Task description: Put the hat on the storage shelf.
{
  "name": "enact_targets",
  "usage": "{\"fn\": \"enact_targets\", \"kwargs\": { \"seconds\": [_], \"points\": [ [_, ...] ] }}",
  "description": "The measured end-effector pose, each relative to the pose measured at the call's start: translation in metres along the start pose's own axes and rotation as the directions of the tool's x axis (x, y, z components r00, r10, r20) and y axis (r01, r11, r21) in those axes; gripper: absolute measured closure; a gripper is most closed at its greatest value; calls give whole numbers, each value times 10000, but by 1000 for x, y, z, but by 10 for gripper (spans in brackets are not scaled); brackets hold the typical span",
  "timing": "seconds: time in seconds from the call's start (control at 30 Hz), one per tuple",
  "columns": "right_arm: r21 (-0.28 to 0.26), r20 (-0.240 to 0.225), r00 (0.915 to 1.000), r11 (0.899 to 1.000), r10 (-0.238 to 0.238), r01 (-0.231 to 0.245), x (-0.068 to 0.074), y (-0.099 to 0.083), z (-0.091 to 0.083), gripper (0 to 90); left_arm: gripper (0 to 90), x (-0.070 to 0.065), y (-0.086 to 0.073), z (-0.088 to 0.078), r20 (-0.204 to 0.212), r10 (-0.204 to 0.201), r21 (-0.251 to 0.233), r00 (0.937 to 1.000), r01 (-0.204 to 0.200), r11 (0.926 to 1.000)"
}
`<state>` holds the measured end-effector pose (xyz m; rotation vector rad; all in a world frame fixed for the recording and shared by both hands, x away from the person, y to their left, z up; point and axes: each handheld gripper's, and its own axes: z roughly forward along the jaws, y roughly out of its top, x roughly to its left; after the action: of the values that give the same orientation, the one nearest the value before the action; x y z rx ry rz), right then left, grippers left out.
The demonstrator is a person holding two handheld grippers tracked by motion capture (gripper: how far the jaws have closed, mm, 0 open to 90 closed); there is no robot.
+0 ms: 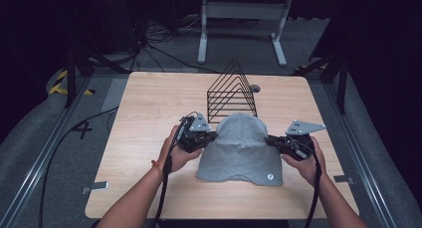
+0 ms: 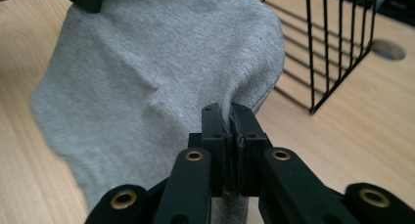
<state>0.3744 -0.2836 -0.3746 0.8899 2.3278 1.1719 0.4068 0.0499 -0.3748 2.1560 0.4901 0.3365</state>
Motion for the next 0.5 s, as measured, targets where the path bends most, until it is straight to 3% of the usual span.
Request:
{"fn": "enact_targets", "kwargs": {
  "seconds": [0.17,0.33,0.5],
  "points": [
    [-415,182,9995,9988,-268,276,-1,21,-15,860,881,1,26,-14,-220,626,-153,9978,-630,9979],
    [-761,402,9984,9962,-391,420,-7,43,-29,860,881,8,48,-27,-338,680,-596,9971,-699,9958],
    [-1076,662,9968,9928,-449,518,-16,65,-42,860,882,15,67,-36,-498,803,-724,9955,-837,9939]
  ]
}}
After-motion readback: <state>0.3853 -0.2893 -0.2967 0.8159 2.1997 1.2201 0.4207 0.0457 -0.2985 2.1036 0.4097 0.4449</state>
